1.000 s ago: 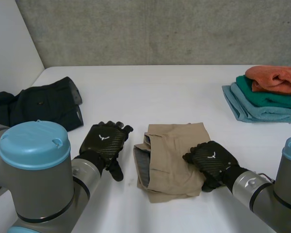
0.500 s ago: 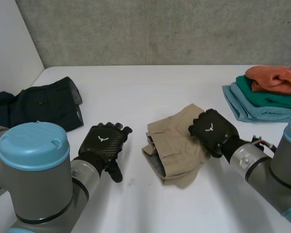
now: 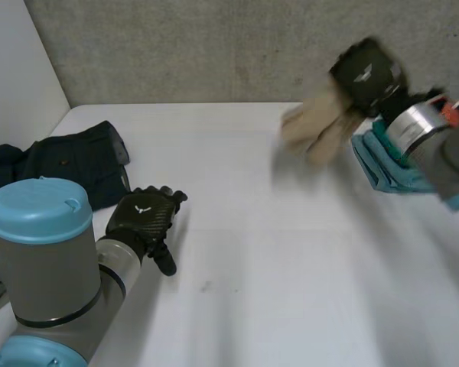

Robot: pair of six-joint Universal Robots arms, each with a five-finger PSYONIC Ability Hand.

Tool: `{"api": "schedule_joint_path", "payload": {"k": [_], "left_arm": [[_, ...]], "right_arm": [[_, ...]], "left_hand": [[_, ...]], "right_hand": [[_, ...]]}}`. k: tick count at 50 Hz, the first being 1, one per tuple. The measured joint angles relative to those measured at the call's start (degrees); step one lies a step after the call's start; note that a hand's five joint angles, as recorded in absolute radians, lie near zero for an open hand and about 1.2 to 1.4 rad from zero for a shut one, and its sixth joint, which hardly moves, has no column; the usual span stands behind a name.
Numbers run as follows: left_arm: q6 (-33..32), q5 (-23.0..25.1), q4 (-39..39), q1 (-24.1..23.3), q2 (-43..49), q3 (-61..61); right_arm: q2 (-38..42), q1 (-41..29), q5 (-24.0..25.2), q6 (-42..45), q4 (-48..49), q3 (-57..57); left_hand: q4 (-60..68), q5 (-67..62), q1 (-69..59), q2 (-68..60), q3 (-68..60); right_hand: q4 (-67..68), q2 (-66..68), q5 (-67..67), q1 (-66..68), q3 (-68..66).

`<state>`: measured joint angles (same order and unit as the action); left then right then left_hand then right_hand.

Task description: Fold the laundry.

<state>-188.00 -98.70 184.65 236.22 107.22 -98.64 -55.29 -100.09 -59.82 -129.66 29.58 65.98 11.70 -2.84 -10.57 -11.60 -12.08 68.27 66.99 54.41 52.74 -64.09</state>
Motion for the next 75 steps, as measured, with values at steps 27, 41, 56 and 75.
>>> {"api": "schedule_joint_path", "payload": {"k": [27, 41, 56, 75], "left_arm": [[0.0, 0.09, 0.66, 1.02, 0.43, -0.24], [0.0, 0.11, 0.64, 0.99, 0.36, -0.24], [0.0, 1.27, 0.62, 1.07, -0.15, -0.95], [0.04, 1.32, 0.62, 0.92, 0.17, -1.03]], "right_arm": [[23.39, 20.67, -6.97, -17.7, -12.22, -18.84], [12.26, 20.34, -3.81, -21.07, -13.4, -12.5], [9.32, 20.7, 8.76, -23.88, -11.59, -13.45], [15.79, 24.9, 12.48, -20.24, -11.26, -15.16]], "left_hand": [[0.0, 0.0, 0.0, 0.0, 0.0], [0.0, 0.0, 0.0, 0.0, 0.0], [0.0, 0.0, 0.0, 0.0, 0.0], [0.0, 0.0, 0.0, 0.0, 0.0]], "right_hand": [[0.42, 0.02, 3.44, 0.0, -3.0], [0.68, 0.43, 3.58, 0.0, -3.63], [0.69, 0.52, 3.57, 0.0, -3.62], [0.69, 0.52, 3.59, 0.0, -3.62]]}}
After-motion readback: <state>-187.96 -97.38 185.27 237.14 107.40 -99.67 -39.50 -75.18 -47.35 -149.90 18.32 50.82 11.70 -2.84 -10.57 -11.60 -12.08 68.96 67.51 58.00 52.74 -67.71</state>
